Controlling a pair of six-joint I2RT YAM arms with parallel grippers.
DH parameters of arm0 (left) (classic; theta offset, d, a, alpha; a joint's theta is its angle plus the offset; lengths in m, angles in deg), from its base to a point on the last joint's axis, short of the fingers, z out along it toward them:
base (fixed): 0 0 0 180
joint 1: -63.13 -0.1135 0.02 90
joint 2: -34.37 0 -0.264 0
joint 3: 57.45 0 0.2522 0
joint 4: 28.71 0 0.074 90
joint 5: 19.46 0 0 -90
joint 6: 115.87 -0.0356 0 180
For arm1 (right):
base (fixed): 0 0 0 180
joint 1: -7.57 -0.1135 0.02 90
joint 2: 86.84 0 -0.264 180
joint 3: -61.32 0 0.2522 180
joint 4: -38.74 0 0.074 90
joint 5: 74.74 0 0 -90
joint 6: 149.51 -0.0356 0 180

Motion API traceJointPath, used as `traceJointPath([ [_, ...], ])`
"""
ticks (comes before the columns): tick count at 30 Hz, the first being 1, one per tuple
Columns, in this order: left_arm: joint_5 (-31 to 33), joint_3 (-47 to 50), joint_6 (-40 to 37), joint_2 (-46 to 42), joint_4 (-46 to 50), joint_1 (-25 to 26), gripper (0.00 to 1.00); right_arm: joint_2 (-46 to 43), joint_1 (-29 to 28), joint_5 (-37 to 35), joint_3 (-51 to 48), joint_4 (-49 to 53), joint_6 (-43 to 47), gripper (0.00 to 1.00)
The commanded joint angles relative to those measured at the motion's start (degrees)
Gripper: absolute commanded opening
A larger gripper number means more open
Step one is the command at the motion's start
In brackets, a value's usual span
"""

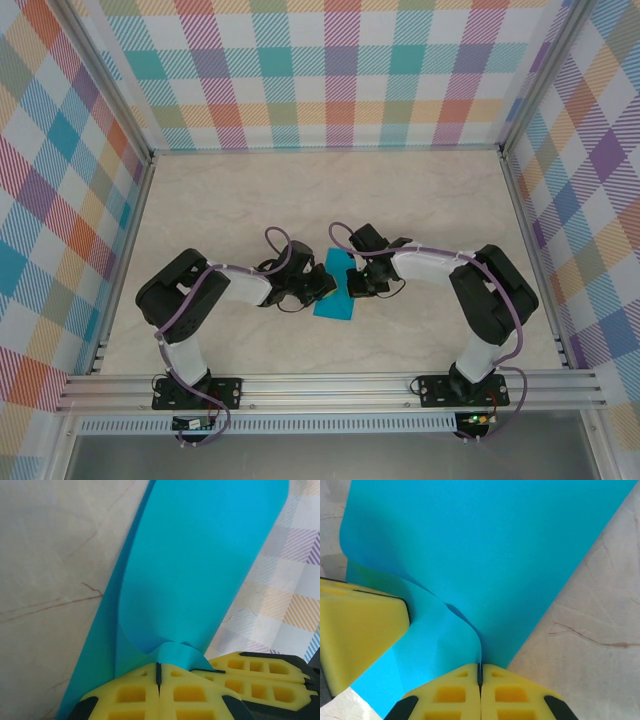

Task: Fold a paper plane with a square sheet of paper (pick it up from the middle)
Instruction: Fold the triangle a second time at the center of the table.

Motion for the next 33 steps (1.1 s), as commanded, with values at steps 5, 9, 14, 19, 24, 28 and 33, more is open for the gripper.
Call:
traceJointPath([
  [5,2.2,1.9,-1.1,1.1,1.5,1.1,0.00,-1.0,-0.2,-0.4,2.0,2.4,-1.9,0.14],
  [9,2.3,1.6,-1.3,1.1,2.0,1.4,0.00,-5.5,0.0,-2.9,3.3,5.2,-3.8,0.27],
  [14,2.2,1.1,-1.6,1.4,2.4,1.6,0.00,-12.6,0.2,-3.5,0.9,5.3,-9.1,0.43],
  [19,2.0,0.8,-1.8,1.5,2.7,1.7,0.00,-15.4,0.1,10.7,-4.8,-5.8,-16.2,0.29],
  [24,1.7,0.6,-2.1,1.4,3.1,1.8,0.00,-13.8,-0.1,16.8,-8.3,-12.9,-22.6,0.10],
  [28,1.7,0.6,-2.2,1.2,3.5,1.9,0.00,-11.2,-0.2,19.7,-8.5,-14.7,-23.8,0.08],
  [33,1.8,0.5,-2.6,0.7,4.2,2.0,0.00,-7.6,-0.2,18.8,-6.5,-12.4,-23.5,0.08],
])
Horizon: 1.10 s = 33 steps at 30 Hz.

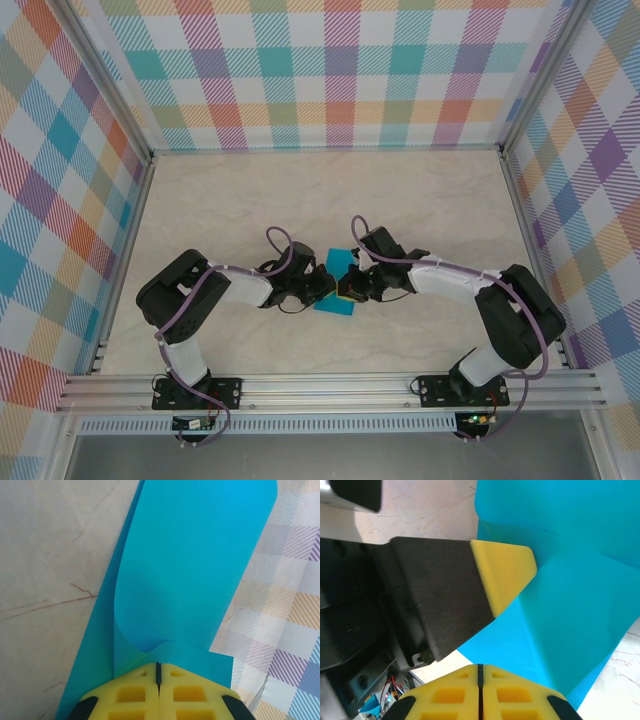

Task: Fold a paper plane with a square sheet of paper (pick it up from the middle)
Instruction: Fold the triangle a second time at the center of the table.

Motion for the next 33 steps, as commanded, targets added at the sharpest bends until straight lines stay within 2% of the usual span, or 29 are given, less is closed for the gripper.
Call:
traceJointPath([
  [1,0.4,0.4,-1.2,0.7,4.6,1.2,0.00,2.8,-0.2,1.7,2.1,0.0,-1.1,0.08],
  [15,-0.1,0.2,-1.8,0.3,5.5,1.4,0.00,7.3,-0.2,1.1,3.2,3.3,0.4,0.09],
  [33,0.5,0.7,-1.8,0.1,6.2,1.5,0.00,8.9,-0.2,-1.6,-0.3,5.2,2.5,0.10],
])
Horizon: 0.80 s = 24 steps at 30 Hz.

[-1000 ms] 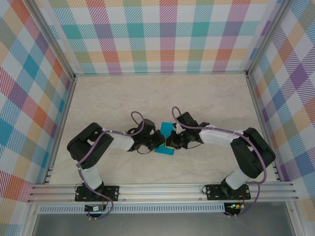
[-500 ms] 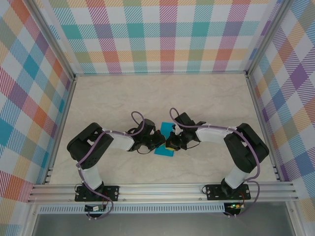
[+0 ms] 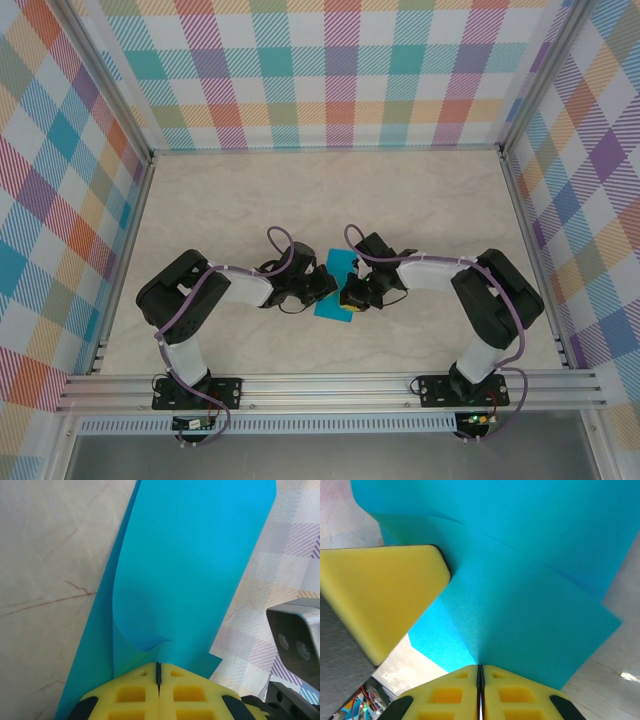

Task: Fold a paper plane with a square sheet of paper (pick it up from the middle)
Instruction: Fold the triangle a second time at the center of the table.

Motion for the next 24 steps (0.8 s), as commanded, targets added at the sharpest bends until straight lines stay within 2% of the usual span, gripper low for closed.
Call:
traceJointPath([
  [1,0.4,0.8,-1.2,0.3,5.7,1.2,0.00,1.5,-0.2,-0.9,-1.1,2.7,1.7,0.10],
  [7,0.5,0.9,-1.0,0.6,5.9,1.2,0.00,2.3,-0.3,-1.4,-1.5,3.0,2.2,0.11],
  [10,0.8,0.9,-1.0,0.4,6.1,1.2,0.00,-0.8,-0.3,-1.8,-0.4,4.4,2.5,0.12],
  [16,0.8,1.1,-1.2,0.0,6.2,1.2,0.00,-5.6,-0.3,2.2,1.1,4.1,2.1,0.13],
  [19,0.9,1.2,-1.1,0.0,6.2,1.2,0.00,-4.8,-1.0,4.8,1.1,2.2,1.5,0.13],
  [24,0.9,1.2,-1.2,-0.1,6.1,1.2,0.00,-1.3,-1.9,4.1,2.2,2.8,1.5,0.12],
])
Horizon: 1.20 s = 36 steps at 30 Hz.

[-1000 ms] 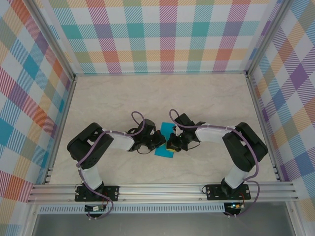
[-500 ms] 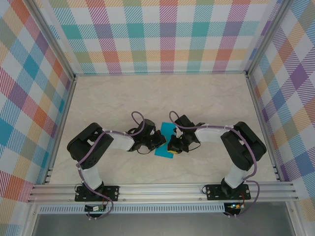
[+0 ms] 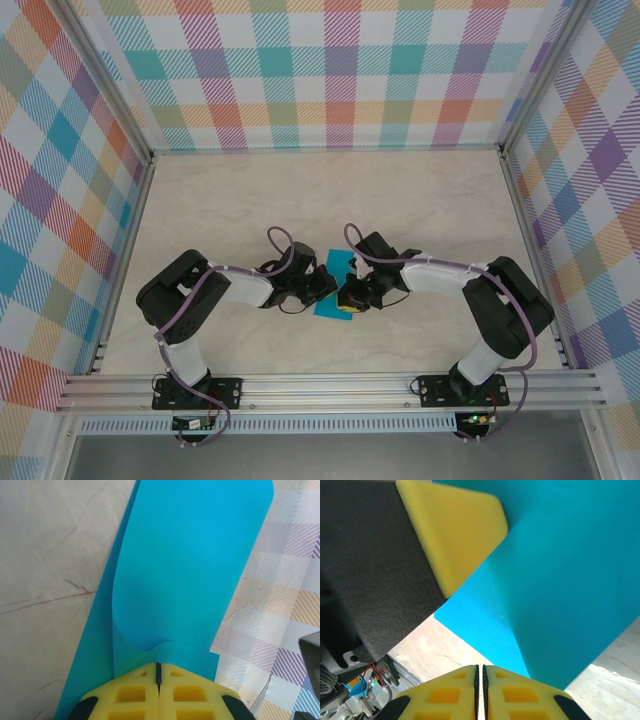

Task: Fold a paper plane with a square sheet of paper (pick it up from the middle)
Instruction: Fold the triangle a second time at the center of the table.

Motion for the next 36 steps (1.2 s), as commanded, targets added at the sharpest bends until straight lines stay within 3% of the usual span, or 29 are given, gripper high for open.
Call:
traceJointPath([
  [1,0.6,1.2,-1.2,0.0,6.1,1.1,0.00,3.1,-0.6,0.8,1.8,1.0,0.0,0.12],
  [6,0.6,1.1,-1.2,0.1,6.2,1.1,0.00,5.0,-0.6,-2.4,-0.4,2.3,1.1,0.11],
  [23,2.2,1.9,-0.5,-0.1,6.6,1.1,0.00,2.5,-0.4,1.3,-7.9,-5.5,-2.1,0.12],
  [36,2.1,1.8,-0.4,0.9,6.2,1.1,0.00,-3.0,-0.4,0.3,-14.7,-10.5,-1.3,0.10],
])
